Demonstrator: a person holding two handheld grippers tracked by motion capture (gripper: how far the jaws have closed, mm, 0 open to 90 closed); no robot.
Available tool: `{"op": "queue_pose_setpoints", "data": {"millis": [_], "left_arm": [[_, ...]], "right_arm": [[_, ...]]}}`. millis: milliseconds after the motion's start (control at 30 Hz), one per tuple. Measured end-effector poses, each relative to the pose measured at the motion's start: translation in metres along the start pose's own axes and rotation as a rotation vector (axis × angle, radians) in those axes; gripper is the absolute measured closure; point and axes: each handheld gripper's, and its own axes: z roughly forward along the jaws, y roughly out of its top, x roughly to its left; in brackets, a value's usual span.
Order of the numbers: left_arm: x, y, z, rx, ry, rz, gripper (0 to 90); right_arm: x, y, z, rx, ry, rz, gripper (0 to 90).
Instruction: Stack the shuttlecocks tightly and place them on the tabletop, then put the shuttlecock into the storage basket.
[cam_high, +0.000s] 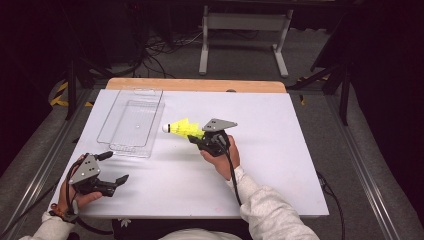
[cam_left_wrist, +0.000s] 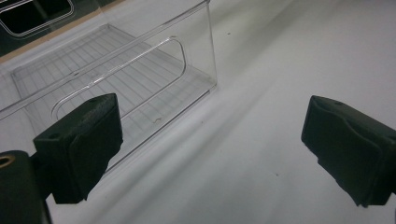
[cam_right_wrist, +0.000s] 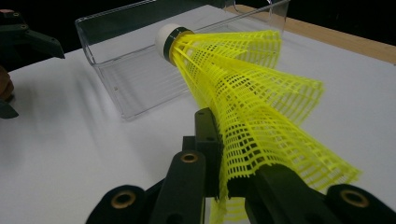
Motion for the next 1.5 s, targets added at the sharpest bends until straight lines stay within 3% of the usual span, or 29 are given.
{"op": "queue_pose_setpoints", "data": {"millis": [867,1500], "left_arm": [[-0.002,0.001,0.000,0.001,0.002,0.009,6.2],[-0.005,0.003,-0.002,-0.006,0.004,0.021,6.1]], "right_arm": [[0.005,0.001,0.001,0.000,0.013,-0.007,88.0],[0.012,0.011,0.009,-0.011,0.051,-0.008,88.0]]}}
